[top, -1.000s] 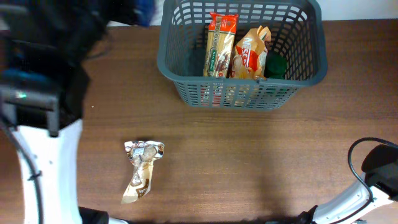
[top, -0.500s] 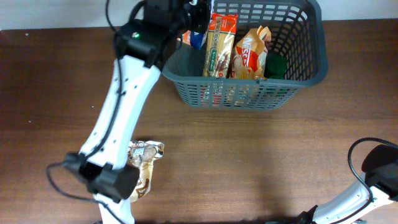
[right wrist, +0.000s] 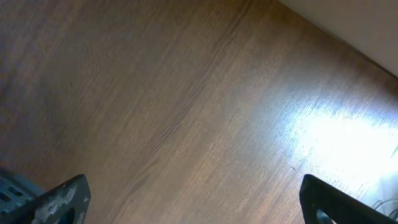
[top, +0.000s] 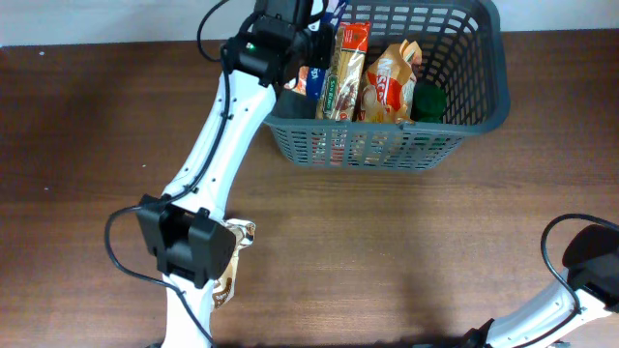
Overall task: Pack container
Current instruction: 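Lift the tissue pack and carry it over the basket, then lower the tissue pack into the basket and open the left gripper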
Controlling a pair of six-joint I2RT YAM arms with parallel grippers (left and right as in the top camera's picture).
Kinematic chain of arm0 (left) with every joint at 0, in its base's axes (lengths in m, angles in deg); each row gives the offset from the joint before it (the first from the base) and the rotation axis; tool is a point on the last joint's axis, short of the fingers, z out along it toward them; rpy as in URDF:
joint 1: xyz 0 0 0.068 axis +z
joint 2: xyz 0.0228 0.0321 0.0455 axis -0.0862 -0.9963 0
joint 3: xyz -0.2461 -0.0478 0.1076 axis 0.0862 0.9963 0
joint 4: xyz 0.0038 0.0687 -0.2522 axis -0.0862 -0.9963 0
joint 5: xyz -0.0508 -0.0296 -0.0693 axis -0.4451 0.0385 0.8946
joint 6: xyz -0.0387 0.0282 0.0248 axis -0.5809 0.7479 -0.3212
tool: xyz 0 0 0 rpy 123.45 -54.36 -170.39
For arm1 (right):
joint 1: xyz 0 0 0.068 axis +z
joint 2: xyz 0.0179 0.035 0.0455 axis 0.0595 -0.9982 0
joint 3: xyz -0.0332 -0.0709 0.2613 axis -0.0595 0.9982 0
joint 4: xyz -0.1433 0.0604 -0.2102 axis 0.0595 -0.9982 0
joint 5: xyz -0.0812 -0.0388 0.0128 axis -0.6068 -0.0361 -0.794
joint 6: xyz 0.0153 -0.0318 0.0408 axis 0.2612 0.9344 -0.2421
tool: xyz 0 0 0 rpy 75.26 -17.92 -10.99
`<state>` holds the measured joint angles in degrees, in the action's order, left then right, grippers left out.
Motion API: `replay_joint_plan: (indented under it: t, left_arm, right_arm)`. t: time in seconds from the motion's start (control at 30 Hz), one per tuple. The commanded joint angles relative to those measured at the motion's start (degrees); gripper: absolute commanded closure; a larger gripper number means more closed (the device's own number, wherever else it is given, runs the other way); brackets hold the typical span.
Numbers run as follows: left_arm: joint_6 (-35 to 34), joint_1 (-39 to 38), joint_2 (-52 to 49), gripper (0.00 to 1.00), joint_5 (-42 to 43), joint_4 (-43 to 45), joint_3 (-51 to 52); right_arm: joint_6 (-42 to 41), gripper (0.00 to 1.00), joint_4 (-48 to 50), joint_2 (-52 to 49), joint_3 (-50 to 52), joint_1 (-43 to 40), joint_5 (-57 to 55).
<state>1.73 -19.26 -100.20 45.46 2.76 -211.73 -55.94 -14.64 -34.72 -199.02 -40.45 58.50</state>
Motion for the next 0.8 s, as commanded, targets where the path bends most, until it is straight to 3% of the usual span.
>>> replay_joint_plan:
  t: [0.0, 0.77]
  left_arm:
    - [-3.8, 0.17, -0.81, 0.98, -0.39, 0.04, -0.39]
    - [-8.85, 0.24, -7.08, 0.98, -4.02, -7.1, 0.28]
  right_arm:
    - [-0.46, 0.01, 0.02, -0.15, 0.11, -0.15, -0.11]
    - [-0.46, 0.01, 0.02, -0.15, 0.11, -0.15, -0.11]
